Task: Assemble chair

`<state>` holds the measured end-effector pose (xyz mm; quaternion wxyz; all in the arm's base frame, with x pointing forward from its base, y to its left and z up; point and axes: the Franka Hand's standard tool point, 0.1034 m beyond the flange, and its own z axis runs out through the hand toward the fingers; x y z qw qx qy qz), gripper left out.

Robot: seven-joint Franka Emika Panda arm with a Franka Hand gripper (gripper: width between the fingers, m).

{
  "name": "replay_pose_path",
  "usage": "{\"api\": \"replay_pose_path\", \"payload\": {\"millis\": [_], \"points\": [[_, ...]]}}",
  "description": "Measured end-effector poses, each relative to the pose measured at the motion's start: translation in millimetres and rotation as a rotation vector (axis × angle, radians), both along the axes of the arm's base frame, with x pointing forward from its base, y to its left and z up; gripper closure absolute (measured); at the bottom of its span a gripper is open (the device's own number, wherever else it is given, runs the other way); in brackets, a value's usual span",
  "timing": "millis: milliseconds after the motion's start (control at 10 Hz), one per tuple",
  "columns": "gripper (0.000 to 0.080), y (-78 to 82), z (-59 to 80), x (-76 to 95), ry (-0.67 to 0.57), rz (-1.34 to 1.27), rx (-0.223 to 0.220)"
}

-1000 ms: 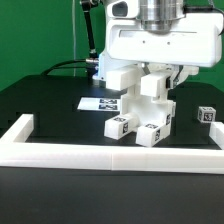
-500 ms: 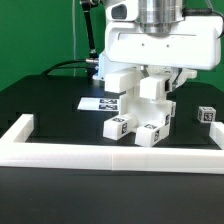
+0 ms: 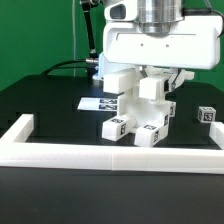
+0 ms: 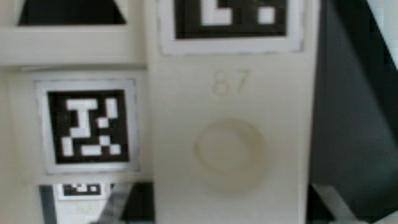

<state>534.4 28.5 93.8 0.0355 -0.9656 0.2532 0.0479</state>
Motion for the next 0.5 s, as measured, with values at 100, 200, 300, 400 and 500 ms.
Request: {"api": "replay_pose_path", "payload": {"millis": [100,200,300,400,500], "points": [[0.0509,-0.2,0.2,0.3,-0.001,0.002,0.0],[0.0509,-0.2,0.1,0.4,-0.001,0.003,0.0],[0.0509,-0.2,0.1,0.6,-0.001,0.003,0.0],[0.0509,-0.7,-0.6,0.5,0.0,0.004,0.0],[0.0281,-2.0,-1.9,0.0,0.002,0.007,-0.001]]}}
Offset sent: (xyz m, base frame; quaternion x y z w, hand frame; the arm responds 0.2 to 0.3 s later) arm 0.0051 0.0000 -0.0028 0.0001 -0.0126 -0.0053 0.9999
